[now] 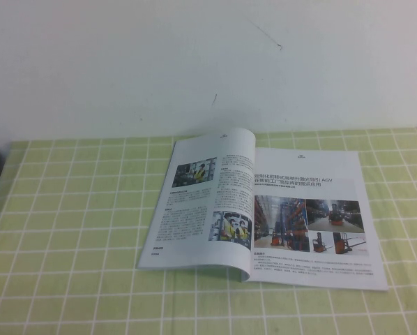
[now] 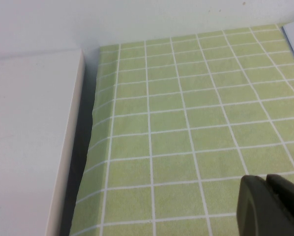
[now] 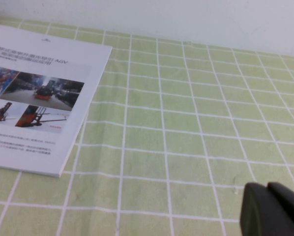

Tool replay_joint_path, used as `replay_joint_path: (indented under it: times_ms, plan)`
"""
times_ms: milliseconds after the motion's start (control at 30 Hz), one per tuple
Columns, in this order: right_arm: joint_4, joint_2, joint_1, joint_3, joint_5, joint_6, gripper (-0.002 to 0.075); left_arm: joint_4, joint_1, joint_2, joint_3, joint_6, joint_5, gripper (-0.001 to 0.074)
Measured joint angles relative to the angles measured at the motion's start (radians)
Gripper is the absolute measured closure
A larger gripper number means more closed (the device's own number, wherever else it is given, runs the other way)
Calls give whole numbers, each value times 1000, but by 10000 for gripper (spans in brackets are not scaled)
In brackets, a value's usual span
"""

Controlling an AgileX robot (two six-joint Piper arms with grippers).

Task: Close book
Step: 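Close the open booklet and leave it lying on the table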

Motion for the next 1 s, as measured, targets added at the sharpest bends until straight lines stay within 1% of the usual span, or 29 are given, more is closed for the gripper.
replay_joint_path:
  times_ms: [167, 267, 367, 567, 633, 767, 833, 900, 1000]
  plan:
    - [-33, 0, 0, 4, -23, 0, 729, 0, 0, 0, 0, 0, -12, 738]
    - [-37, 0, 0, 10, -108, 0, 729, 0, 0, 0, 7, 0, -65, 738]
    - [-39, 0, 0, 10, -293, 0, 729, -2, 0, 0, 7, 0, -210, 738]
    - [-52, 0, 0, 10, -794, 42, 729, -6, 0, 0, 7, 0, -602, 738]
    - [-30, 0, 0, 10, -892, 39, 729, -6, 0, 0, 7, 0, -695, 738]
    - [7, 0, 0, 10, -919, 26, 729, -19, 0, 0, 7, 4, -841, 738]
    - [9, 0, 0, 4, -877, 25, 729, -62, 0, 0, 7, 4, -868, 738]
    - [11, 0, 0, -34, -748, 22, 729, -108, 0, 0, 4, 4, -837, 738]
    - [13, 2, 0, -153, -488, 20, 729, -130, 0, 0, -65, 28, -660, 738]
